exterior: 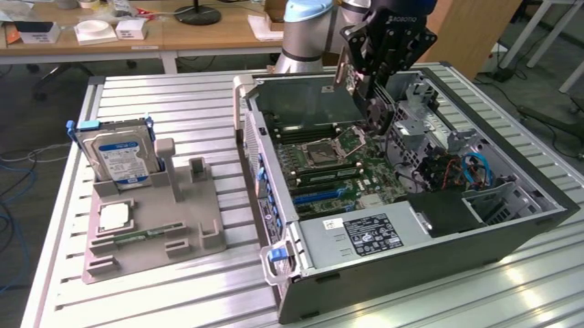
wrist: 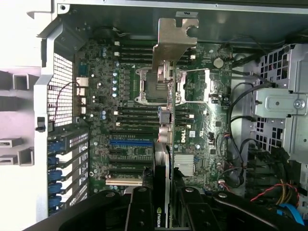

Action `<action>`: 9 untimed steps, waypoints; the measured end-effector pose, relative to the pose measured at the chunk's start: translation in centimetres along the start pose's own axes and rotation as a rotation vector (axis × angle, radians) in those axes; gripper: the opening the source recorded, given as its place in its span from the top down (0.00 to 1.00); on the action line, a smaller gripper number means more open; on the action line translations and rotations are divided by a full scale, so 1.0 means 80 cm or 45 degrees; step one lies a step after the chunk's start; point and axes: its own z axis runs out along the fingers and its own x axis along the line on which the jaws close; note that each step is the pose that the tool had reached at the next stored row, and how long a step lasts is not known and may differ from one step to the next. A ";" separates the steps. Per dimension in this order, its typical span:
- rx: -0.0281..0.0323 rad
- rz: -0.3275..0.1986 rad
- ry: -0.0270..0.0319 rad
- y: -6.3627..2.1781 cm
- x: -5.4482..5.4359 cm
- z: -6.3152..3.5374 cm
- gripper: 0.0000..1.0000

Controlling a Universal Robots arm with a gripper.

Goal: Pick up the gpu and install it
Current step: 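Pick up the gpu and move the gpu toward the slot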

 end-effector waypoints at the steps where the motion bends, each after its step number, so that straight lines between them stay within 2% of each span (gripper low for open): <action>1: 0.0000 0.000 0.0000 0.000 0.000 0.000 0.74; 9: 0.0000 0.000 -0.0001 0.000 -0.001 0.000 0.74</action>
